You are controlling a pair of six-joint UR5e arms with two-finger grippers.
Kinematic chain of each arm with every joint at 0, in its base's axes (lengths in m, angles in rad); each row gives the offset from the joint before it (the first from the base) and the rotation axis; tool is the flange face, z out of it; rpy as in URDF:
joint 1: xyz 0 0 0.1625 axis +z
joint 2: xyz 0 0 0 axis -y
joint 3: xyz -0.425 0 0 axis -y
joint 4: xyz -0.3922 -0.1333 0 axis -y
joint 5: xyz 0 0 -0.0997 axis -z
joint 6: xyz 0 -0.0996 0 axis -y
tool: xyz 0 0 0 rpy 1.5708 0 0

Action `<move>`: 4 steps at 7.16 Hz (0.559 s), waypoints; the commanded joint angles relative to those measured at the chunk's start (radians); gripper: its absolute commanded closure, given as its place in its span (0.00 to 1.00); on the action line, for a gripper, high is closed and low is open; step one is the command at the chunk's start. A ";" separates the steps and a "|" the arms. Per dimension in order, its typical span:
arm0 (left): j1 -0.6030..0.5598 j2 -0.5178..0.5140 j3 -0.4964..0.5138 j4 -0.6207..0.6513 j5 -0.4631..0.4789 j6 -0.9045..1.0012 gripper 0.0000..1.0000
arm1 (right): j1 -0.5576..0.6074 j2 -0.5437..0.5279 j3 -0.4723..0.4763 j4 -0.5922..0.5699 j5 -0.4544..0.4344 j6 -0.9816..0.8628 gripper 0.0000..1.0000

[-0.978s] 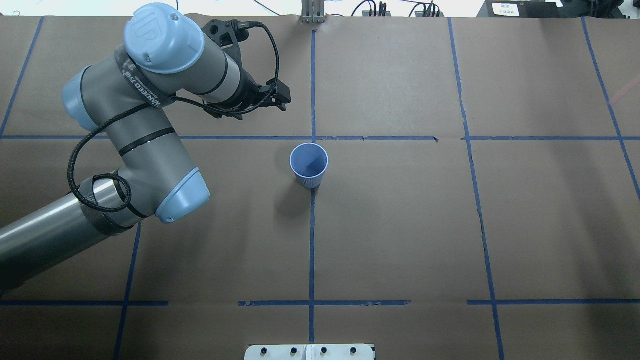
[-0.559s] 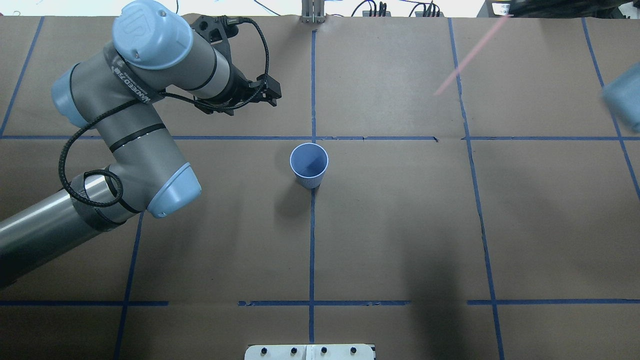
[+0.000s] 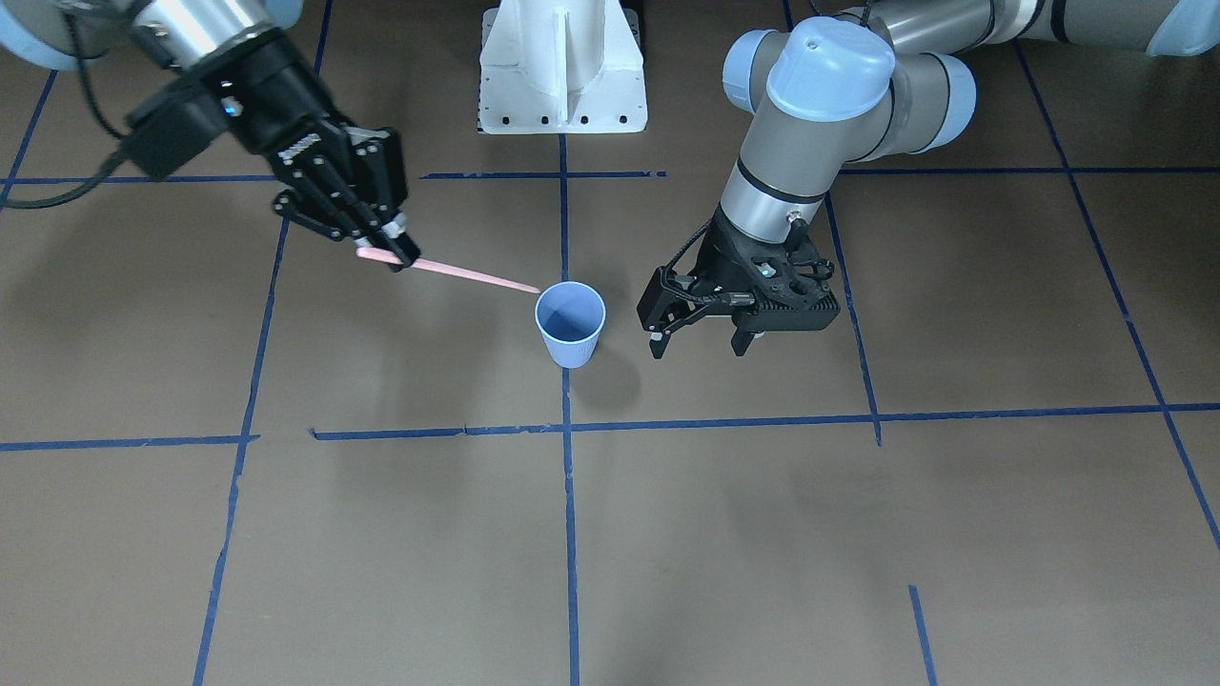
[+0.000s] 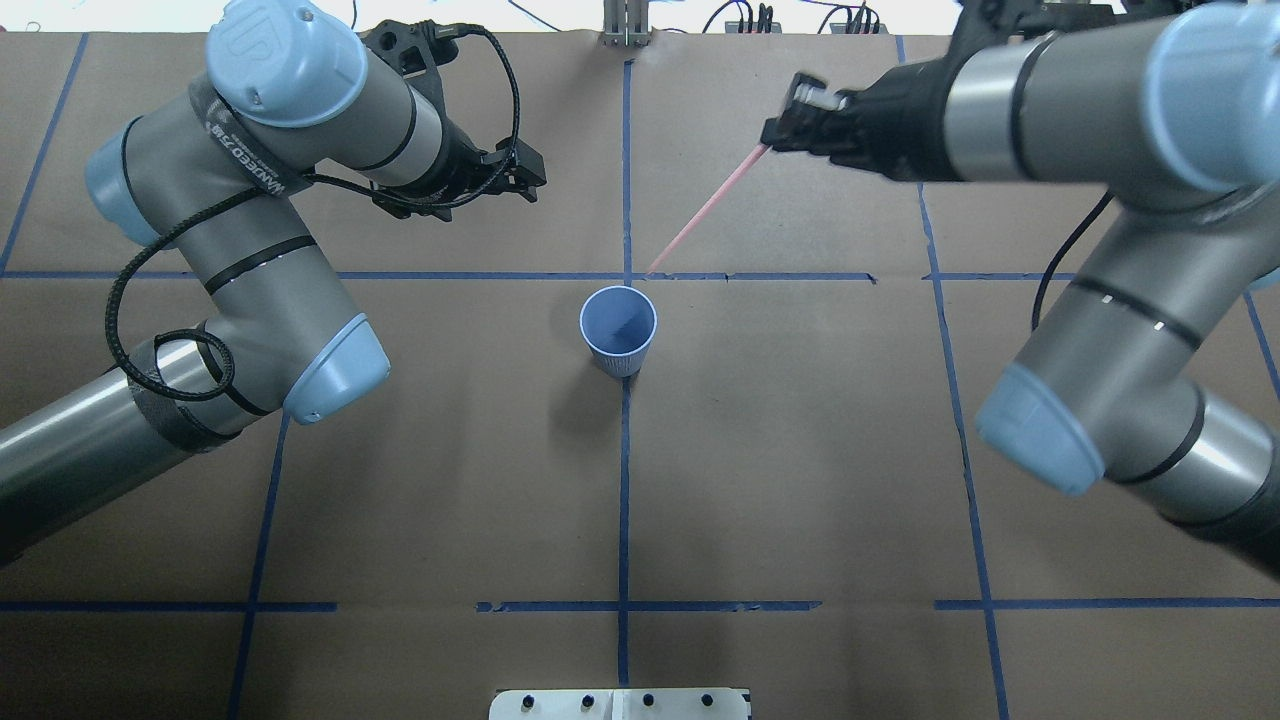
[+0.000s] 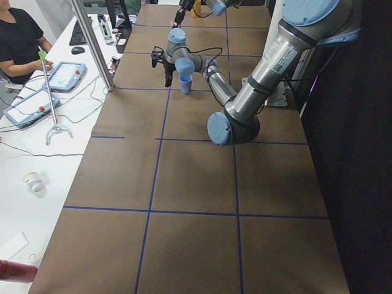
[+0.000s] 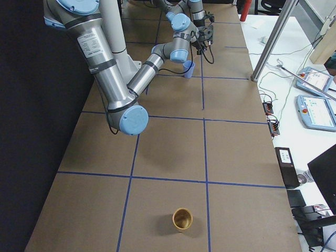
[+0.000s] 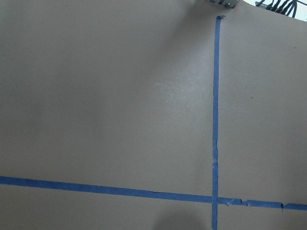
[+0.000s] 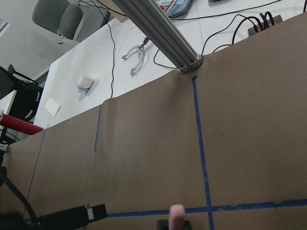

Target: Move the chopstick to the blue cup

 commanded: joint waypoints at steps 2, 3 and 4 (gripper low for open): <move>-0.001 0.000 0.001 -0.002 0.000 -0.001 0.00 | -0.155 0.000 -0.016 -0.003 -0.204 0.000 0.98; -0.001 0.000 0.001 -0.002 0.000 -0.001 0.00 | -0.167 0.000 -0.028 -0.010 -0.227 -0.004 0.98; -0.001 0.000 -0.001 -0.002 0.000 -0.003 0.00 | -0.198 -0.003 -0.029 -0.052 -0.259 -0.010 0.97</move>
